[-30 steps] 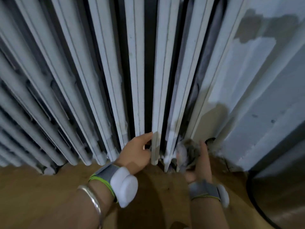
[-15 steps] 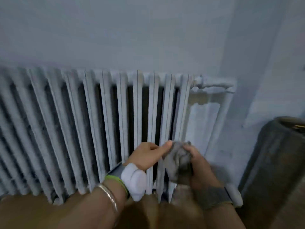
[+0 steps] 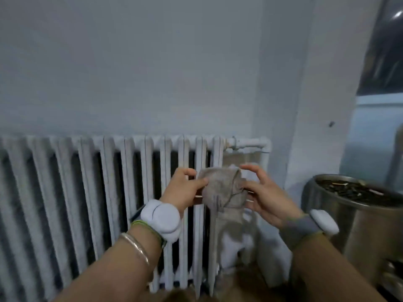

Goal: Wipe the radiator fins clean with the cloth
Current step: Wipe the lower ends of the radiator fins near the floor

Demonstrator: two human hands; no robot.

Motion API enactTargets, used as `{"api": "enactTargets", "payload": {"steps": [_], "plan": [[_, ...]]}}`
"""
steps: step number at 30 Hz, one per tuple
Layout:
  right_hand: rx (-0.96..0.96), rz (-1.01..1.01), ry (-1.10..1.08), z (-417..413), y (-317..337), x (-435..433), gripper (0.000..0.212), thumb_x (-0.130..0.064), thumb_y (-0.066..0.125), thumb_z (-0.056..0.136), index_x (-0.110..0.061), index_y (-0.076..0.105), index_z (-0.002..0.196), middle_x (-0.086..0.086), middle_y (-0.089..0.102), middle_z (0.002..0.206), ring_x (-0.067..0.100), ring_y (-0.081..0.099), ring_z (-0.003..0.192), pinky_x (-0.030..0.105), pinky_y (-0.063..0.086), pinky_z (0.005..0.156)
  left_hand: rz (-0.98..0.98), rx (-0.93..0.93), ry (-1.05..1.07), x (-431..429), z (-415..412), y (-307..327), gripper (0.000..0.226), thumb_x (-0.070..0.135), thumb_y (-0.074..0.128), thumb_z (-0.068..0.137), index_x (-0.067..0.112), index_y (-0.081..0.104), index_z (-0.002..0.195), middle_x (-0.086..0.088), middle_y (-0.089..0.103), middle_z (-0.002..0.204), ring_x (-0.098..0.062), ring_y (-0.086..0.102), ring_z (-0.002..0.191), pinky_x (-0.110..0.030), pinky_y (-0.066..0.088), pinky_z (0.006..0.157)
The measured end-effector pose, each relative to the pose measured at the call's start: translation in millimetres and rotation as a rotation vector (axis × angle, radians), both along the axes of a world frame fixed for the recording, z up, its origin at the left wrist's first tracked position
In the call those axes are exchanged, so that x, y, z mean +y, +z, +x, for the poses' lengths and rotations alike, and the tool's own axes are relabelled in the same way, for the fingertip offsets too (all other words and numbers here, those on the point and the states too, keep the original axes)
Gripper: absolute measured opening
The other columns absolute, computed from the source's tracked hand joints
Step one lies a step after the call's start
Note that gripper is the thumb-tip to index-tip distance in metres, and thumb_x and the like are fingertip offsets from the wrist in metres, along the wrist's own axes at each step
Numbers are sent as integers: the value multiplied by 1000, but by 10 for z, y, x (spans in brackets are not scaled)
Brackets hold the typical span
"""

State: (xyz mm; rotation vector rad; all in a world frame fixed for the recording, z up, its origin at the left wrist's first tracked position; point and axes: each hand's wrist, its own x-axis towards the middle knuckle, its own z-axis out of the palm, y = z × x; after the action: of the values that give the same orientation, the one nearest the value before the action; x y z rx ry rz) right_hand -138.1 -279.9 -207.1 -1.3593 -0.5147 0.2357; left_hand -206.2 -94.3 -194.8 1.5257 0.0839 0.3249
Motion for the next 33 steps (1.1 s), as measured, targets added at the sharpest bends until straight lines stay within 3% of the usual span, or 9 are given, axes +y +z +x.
{"api": "enactTargets", "payload": {"steps": [4,10,15,17,21,25,27,29,33], "plan": [[-115,-173,44,132,147,-60,33,-55,45,91,-52,46,123,1,72,101,21,70,88,36,57,69,151,-63,-15,-90,179,74,26,5,60,88,13,38,99,-16,55,73,-20,53,59,-34,52,58],[-203,-185,63,732,296,-212,53,4,64,84,-30,49,121,14,69,94,26,65,81,35,54,66,221,-42,-117,-161,800,268,19,-2,53,89,12,46,80,-18,53,77,-26,49,68,-36,44,61],[-144,74,55,1391,510,-358,33,13,51,88,-12,55,110,9,65,84,14,65,67,23,55,59,112,-32,-170,-257,1534,547,30,-10,44,90,8,59,72,-14,59,72,-17,60,56,-26,54,52],[-163,85,-17,1816,617,-354,34,14,48,89,-9,62,109,8,69,93,15,68,77,23,57,68,159,-40,-167,-314,1975,720,33,-11,39,90,3,68,81,-12,65,71,-12,61,52,-20,51,47],[-397,-122,-207,2538,813,-356,41,13,48,89,-15,67,112,0,69,113,11,64,106,31,51,94,684,-128,-29,-379,2754,946,25,6,62,84,15,72,105,-7,72,100,-17,65,81,-21,54,71],[-675,-399,-359,2888,950,-329,51,15,47,85,-20,63,118,-12,62,110,-21,54,93,3,42,84,1089,-115,39,-402,3189,1051,28,33,74,73,32,71,102,7,68,110,-17,62,104,-34,47,96],[-799,-686,-452,3004,876,-288,47,6,47,87,-25,66,116,-5,59,113,-10,55,97,3,35,84,1239,-61,52,-388,3236,1017,40,46,75,70,35,67,107,10,63,117,-17,56,112,-37,39,102],[-786,-958,-515,3134,844,-267,37,-25,42,88,-38,68,112,-2,48,129,14,47,113,25,35,98,1374,12,49,-360,3339,1039,53,58,72,68,41,59,117,8,55,122,-20,47,120,-38,33,101],[-759,-1346,-232,3126,1059,-250,70,-77,32,68,-44,54,125,-11,27,149,20,29,132,40,25,109,1513,207,-68,-322,3388,1067,67,72,69,57,42,58,115,3,43,120,-23,37,117,-39,33,95]]}}
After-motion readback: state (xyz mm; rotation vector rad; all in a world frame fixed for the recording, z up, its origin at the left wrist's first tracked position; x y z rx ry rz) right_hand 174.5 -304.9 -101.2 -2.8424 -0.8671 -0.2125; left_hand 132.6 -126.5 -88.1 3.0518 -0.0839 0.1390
